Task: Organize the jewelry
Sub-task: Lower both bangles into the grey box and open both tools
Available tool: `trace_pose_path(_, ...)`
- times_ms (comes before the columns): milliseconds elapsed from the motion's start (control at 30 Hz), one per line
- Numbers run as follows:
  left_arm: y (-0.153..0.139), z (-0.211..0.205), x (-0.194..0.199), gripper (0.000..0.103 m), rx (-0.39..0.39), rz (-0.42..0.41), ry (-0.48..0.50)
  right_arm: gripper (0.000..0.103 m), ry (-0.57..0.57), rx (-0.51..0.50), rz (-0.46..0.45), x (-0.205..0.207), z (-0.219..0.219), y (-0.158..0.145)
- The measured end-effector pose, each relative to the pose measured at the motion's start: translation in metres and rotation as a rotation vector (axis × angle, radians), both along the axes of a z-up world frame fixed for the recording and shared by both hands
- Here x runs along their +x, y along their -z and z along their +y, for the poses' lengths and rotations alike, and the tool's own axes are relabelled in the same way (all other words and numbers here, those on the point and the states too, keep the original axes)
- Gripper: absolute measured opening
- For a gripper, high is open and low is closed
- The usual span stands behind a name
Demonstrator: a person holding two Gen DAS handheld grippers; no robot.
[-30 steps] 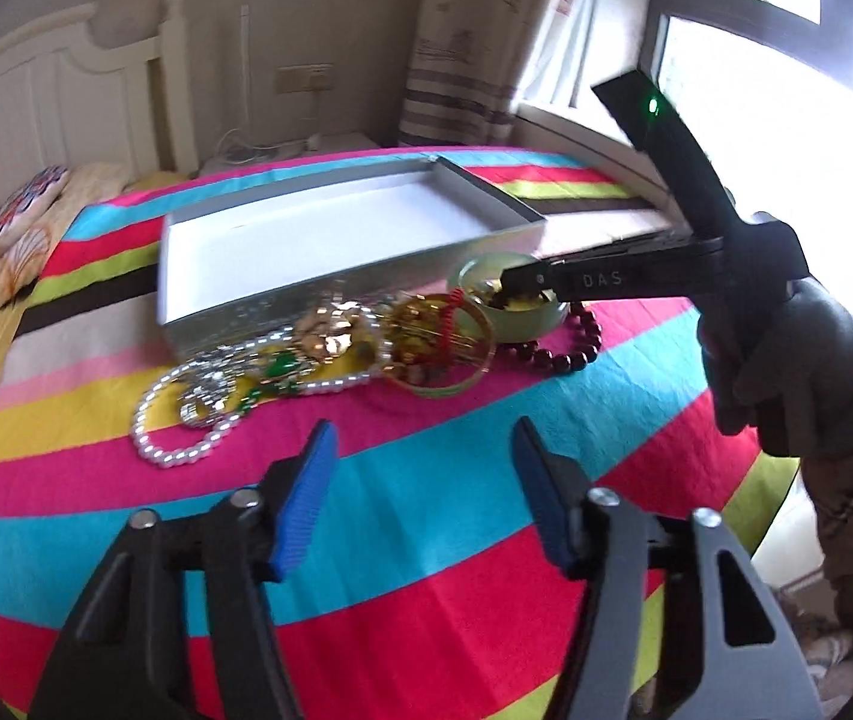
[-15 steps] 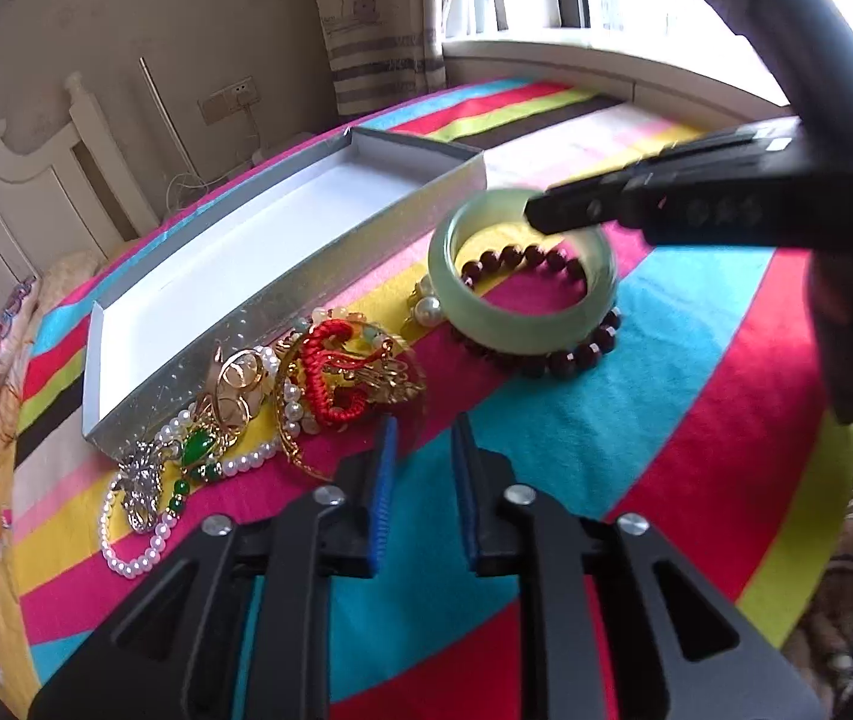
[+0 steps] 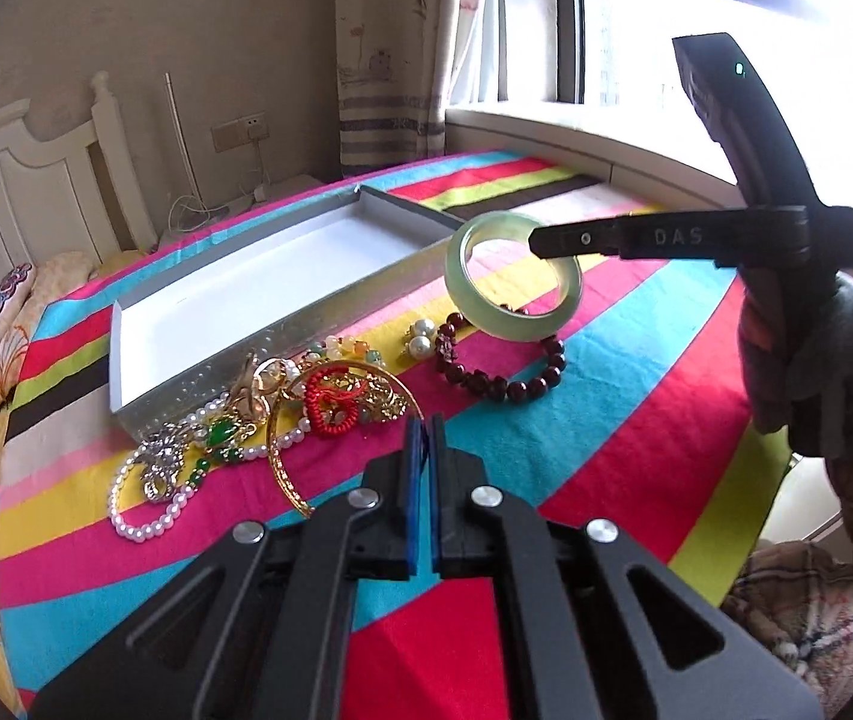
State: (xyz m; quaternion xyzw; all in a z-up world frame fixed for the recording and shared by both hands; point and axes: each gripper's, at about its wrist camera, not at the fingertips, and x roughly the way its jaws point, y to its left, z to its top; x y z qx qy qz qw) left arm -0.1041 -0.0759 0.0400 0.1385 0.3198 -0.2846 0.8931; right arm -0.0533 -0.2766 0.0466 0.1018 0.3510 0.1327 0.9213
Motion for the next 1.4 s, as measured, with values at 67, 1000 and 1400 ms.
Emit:
trace_pose_path(67,-0.006,0.005,-0.004,0.002,-0.026,-0.005,-0.006,0.017,-0.006,0.007,-0.013,-0.003,0.002,-0.003)
trace_pose_path(1000,-0.035,0.011,0.142,0.002,-0.012,0.049,-0.178,0.017,0.053,0.030,0.020,0.110,0.024,-0.021)
trace_pose_path(1400,-0.001,0.012,0.194,0.019,0.059,0.146,-0.256,0.018,0.136,-0.025,0.153,0.151,0.026,0.012)
